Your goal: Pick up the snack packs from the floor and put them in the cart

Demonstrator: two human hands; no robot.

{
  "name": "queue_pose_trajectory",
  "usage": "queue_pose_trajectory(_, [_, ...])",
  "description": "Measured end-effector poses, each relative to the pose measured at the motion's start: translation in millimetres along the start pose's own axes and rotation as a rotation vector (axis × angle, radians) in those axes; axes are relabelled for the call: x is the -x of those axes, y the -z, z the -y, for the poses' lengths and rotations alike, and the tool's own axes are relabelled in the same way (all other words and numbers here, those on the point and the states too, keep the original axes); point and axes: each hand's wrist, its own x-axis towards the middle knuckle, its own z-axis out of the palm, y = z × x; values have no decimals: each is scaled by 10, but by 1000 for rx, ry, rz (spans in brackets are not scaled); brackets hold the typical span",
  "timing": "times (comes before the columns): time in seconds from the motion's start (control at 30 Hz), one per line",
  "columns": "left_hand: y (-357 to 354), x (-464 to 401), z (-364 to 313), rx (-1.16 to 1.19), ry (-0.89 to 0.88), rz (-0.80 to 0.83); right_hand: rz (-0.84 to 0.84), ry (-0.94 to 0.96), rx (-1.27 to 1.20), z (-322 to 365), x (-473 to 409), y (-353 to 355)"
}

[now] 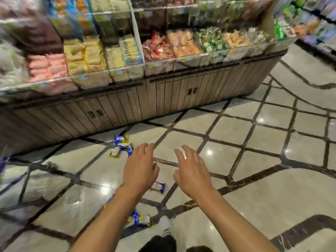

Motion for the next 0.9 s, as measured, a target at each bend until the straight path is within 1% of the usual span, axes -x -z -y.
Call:
queue_pose_trajectory(0.13, [77,-212,150,-18,160,-72,59,155,-2,-80,-487,43])
queue_pose_trajectory(0.23, [51,-275,252,-5,288,-76,111,266,-16,-98,-865,10])
queue_pose_trajectory(0.33, [-89,-252,263,-19,416,-93,145,375,-29,-100,-1230,-133])
queue_pose_trajectory(0.47, [-390,-240,184,-35,620,-113,231,542,-15,-131,-1630,-471])
queue_pose_trajectory(0.6, [-866,-281,191,19,792,-111,295,724,20,-192,-1863,-1004])
queue_pose_trajectory(0.7, [-1363,-264,284,79,891,-102,338,789,61,-273,-1930,-1507])
queue_pose_trajectory(0.8, [-2037,-178,454,129,958,-122,353,823,62,-406,-1938,-2166])
queue_pose_trajectory(0.9, [-2896,-100,677,166,990,-136,350,860,68,-576,-1933,-3043])
